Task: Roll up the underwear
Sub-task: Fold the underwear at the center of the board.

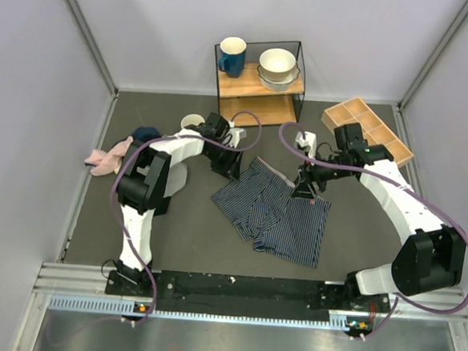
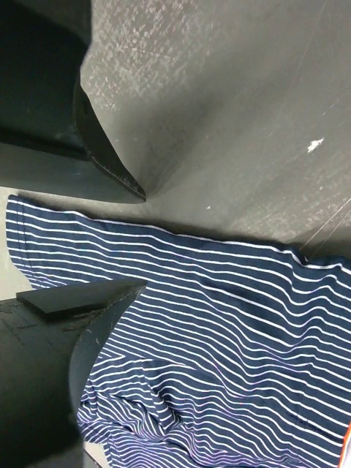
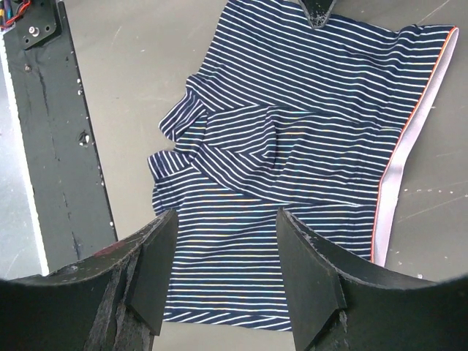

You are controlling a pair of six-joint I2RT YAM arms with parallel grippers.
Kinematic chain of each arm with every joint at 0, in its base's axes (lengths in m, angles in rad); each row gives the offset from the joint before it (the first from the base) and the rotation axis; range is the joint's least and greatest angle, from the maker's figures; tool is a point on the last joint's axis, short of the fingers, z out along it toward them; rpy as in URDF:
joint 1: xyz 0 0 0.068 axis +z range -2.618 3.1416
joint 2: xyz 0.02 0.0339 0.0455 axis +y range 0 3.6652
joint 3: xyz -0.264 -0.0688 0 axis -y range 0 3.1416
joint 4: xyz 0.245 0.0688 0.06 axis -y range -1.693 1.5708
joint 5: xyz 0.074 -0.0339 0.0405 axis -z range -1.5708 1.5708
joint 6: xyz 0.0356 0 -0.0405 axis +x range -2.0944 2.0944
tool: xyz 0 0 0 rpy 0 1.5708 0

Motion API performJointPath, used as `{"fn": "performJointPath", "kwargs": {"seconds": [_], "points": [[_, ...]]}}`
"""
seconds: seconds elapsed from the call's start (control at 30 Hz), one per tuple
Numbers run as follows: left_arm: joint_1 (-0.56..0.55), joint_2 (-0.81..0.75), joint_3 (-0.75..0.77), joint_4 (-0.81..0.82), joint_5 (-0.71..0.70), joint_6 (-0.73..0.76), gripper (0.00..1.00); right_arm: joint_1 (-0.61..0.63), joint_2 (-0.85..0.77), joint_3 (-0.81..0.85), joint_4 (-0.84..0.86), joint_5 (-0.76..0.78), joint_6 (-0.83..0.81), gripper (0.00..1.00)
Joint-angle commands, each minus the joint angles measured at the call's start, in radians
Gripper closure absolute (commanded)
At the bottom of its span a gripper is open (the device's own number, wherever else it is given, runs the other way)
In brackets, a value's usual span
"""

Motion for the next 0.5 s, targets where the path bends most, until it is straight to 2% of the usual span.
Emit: {"fn": "performJointPath", "kwargs": {"seconds": [0.0,0.23,0.47], "points": [[-0.021,0.011,0.025,-0.034,-0.005,0.033,0.50,-0.003,-0.031,-0.005,0.021,-0.029,0.004,0.43],[-0.048,0.024,0.002,-0.040,-0.048,0.039,0.58,-0.003,-0.023,-0.009,0.021,-0.030,0.001,0.43],[-0.084,-0.002,0.016,-0.060,-0.178,0.030,0.88,-0.001,-0.017,-0.012,0.023,-0.029,-0.004,0.42]]}}
